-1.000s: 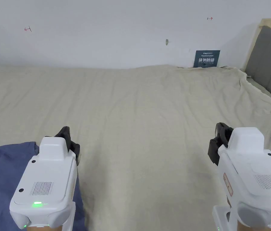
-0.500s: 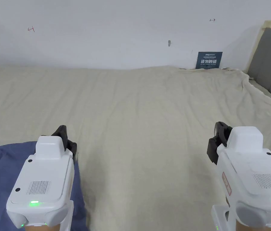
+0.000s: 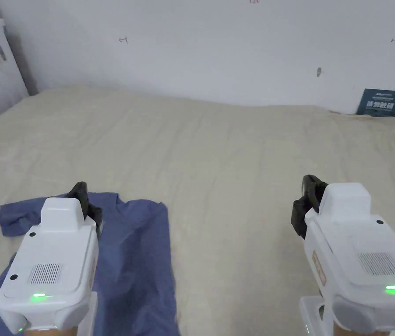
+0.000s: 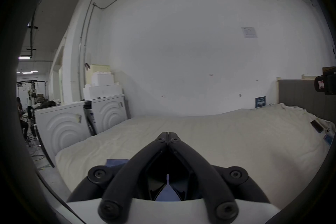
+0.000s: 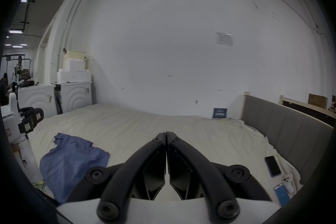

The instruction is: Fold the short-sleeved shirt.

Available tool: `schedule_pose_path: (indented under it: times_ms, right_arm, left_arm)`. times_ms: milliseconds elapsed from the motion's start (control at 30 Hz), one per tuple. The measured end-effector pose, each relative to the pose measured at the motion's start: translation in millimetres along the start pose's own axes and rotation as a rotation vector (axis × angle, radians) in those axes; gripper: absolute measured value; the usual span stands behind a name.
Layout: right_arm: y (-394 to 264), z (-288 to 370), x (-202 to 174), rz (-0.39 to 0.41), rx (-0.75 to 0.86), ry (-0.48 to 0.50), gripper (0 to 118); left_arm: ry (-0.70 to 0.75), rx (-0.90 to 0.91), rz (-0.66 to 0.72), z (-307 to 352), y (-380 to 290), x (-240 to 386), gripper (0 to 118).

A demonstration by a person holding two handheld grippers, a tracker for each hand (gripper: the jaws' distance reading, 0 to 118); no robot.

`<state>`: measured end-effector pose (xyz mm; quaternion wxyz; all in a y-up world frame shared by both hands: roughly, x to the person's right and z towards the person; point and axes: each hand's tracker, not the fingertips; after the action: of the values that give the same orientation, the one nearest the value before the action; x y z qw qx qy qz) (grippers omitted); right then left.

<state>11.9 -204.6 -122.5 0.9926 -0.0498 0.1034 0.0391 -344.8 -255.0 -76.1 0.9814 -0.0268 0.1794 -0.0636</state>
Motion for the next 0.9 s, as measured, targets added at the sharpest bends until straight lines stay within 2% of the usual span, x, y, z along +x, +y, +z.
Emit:
schedule_pose_path:
  times_ms: [167, 467, 700, 900]
  right_arm:
    - [6.2, -15.4, -51.0, -0.010, 0.011, 0.107, 0]
    - [11.7, -25.9, -120.1, -0.008, 0.012, 0.262, 0]
    - [10.5, -29.6, -138.7, 0.004, 0.010, 0.309, 0]
    - [8.5, -33.6, -134.2, 0.004, 0.004, 0.301, 0]
  left_arm:
    - [0.111, -0.016, -0.007, 9.8, -4.4, -50.5, 0]
    - [0.265, -0.039, -0.013, 41.1, -11.4, -114.1, 0]
    - [0.313, -0.061, 0.015, 52.6, -18.1, -135.8, 0]
    - [0.284, -0.079, 0.039, 39.9, -17.7, -136.2, 0]
